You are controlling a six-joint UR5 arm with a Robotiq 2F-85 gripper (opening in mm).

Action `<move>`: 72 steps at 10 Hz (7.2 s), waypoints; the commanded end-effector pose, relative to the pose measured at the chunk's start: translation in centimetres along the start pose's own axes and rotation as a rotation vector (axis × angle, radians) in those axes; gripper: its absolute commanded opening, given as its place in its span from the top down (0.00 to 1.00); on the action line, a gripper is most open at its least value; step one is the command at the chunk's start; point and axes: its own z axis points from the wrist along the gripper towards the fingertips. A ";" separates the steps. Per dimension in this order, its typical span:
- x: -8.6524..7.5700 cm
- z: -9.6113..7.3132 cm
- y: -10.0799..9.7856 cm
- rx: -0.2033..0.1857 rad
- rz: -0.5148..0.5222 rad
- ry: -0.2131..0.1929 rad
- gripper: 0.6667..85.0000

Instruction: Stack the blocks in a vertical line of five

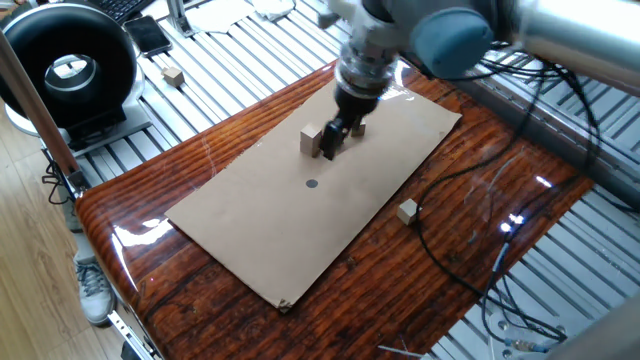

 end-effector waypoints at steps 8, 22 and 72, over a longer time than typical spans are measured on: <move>5.7 1.3 2.3 -0.083 0.093 0.099 0.47; -6.6 -2.3 1.0 -0.009 0.070 0.007 0.85; -18.5 -2.9 -0.5 -0.005 0.088 0.030 0.81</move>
